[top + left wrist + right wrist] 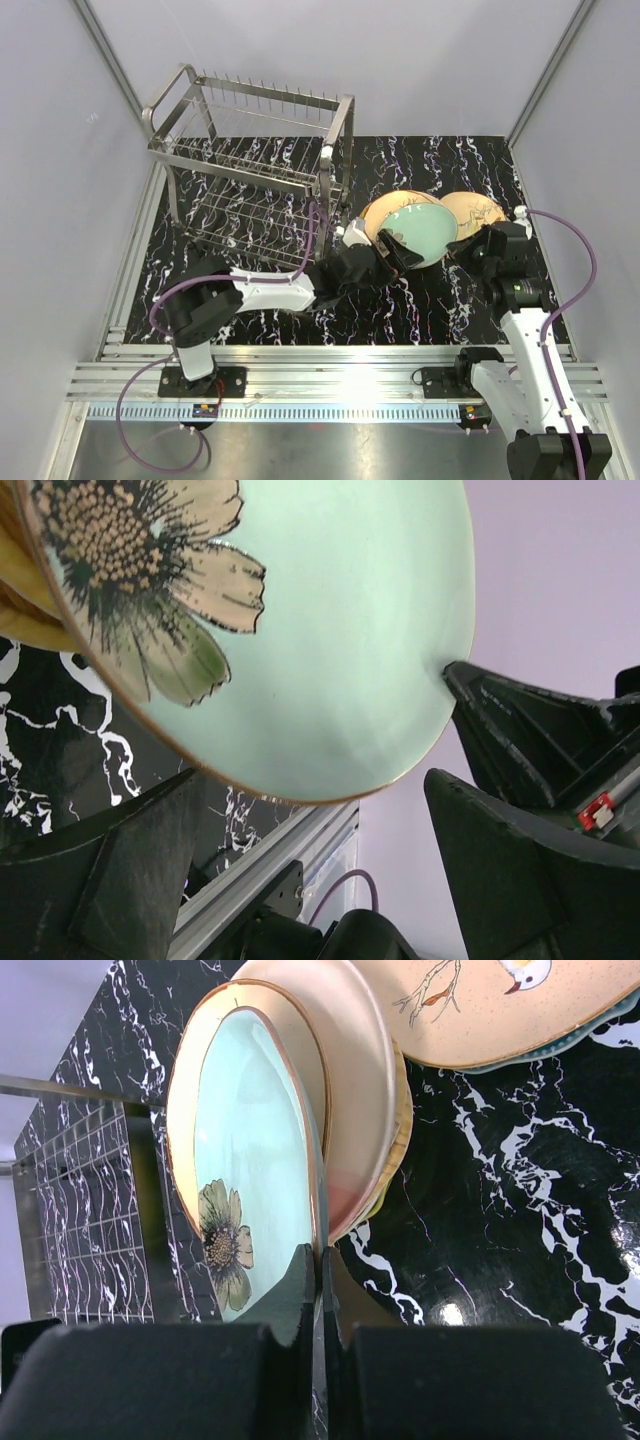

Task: Load the plates into the dish rack
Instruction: Pass the plate from the right arm to the left

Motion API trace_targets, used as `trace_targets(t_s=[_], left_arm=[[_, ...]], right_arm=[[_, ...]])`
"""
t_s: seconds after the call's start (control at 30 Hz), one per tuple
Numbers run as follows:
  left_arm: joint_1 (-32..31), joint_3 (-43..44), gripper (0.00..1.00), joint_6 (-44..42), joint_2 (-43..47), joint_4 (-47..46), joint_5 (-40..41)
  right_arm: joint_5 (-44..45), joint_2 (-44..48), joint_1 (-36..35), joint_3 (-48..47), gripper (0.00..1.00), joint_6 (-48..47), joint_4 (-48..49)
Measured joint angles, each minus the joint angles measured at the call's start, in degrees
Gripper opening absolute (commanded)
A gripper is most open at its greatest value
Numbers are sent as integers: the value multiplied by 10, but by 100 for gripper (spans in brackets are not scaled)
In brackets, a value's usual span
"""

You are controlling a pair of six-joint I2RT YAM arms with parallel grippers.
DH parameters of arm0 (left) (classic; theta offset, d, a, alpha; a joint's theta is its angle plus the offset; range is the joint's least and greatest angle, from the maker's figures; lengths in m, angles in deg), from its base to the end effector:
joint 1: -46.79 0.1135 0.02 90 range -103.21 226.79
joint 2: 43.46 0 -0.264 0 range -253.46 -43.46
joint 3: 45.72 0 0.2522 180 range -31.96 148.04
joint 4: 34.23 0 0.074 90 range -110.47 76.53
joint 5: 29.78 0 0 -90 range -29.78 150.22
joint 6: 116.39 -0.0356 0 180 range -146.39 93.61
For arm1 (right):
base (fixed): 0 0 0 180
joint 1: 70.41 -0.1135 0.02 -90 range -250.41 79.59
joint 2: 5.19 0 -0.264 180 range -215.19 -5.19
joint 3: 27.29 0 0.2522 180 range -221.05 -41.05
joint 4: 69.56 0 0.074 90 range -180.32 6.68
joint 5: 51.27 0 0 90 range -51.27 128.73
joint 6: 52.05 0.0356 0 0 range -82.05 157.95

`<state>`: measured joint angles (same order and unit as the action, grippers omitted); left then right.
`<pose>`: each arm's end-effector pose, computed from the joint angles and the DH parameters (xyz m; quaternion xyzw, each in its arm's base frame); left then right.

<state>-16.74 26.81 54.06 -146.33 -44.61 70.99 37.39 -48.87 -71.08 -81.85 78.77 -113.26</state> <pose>0.1838 -0.3541 0.2063 -0.1732 0.7985 -0.5196 0.2497 0.1688 0.0028 0.2840 0.2961 0.8266 0.1791 0.4438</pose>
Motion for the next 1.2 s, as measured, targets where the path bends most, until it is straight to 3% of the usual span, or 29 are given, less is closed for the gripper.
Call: trace_targets(t_s=[0.43, 0.9, 1.2], left_arm=[[19, 32, 73, 19, -58, -8, -55], [22, 25, 60, 52, -60, -23, -76], [22, 12, 46, 74, -60, -33, -87]], right_arm=[[-22, 7, 0, 12, 0, -12, 0], [-45, 29, 3, 18, 0, -31, -30], [-53, 53, 5, 35, 0, -42, -55]])
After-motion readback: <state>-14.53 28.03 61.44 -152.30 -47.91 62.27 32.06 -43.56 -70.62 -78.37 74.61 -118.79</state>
